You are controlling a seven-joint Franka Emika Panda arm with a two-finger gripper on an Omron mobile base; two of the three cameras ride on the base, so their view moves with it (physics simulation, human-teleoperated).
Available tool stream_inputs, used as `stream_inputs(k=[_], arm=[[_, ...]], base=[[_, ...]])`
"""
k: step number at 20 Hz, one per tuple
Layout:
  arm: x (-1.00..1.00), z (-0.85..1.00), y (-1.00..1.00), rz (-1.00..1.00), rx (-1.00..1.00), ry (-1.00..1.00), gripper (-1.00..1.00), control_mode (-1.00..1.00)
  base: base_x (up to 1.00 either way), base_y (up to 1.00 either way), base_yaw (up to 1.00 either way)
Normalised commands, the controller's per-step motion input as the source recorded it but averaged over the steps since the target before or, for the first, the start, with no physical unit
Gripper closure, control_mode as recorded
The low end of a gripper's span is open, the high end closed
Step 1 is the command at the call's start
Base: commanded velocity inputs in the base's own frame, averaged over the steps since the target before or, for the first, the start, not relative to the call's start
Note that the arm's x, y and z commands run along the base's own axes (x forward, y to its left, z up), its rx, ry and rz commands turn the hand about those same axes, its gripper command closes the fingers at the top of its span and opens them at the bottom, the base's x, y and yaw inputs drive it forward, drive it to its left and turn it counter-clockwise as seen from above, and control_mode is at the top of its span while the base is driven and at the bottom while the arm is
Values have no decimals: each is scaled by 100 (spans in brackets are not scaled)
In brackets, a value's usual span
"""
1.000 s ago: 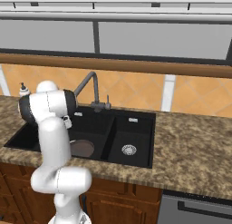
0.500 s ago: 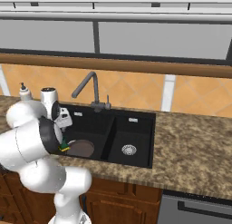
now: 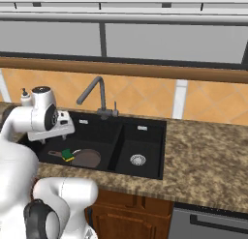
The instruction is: Pick the pan and sponge and place them into the sink. Then turn on the water.
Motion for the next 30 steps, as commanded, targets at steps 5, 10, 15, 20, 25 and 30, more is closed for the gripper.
stream_inputs(k=[5, 10, 15, 20, 25, 30], arm=[[-32, 100, -42, -10, -2, 5, -100, -100], [-6, 60, -30, -10, -2, 15, -100, -100], [2, 0, -1, -1, -1, 0, -100, -100], [0, 0, -45, -5, 3, 0, -100, -100], [22, -1, -93, -18, 7, 0, -100, -100], [68, -12, -100, -31, 5, 0, -100, -100]], base=[[0, 0, 0], [0, 0, 0], [0, 0, 0], [0, 0, 0], [0, 0, 0], [0, 0, 0]])
